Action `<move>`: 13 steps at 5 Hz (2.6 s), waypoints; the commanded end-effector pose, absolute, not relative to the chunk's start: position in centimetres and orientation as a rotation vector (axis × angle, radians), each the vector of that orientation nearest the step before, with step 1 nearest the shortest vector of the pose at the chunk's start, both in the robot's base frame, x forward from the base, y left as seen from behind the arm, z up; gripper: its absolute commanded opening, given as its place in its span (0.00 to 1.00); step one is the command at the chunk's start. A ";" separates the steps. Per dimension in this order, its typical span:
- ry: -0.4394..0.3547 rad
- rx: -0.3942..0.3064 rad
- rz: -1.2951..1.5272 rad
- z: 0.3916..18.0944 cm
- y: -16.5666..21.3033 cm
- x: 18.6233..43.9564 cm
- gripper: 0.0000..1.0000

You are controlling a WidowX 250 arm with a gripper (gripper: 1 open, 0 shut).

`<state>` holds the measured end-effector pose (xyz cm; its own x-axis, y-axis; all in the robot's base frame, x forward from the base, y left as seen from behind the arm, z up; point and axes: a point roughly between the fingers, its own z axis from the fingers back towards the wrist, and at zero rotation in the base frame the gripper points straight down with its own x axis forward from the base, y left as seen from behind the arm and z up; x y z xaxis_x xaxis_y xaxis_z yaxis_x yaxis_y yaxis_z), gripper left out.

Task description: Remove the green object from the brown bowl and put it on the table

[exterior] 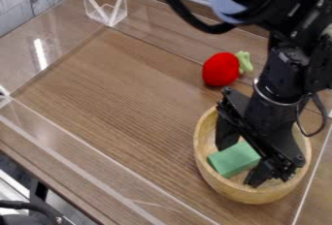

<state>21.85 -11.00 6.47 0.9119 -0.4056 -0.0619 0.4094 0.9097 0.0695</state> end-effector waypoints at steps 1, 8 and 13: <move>-0.006 0.074 -0.388 7.4 -10.5 22.4 1.00; -0.098 0.085 -0.299 8.7 -12.6 24.5 1.00; -0.113 0.098 -0.283 9.7 -8.2 23.5 0.00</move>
<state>23.23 -8.04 9.12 0.9582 -0.2763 0.0740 0.2671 0.9569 0.1143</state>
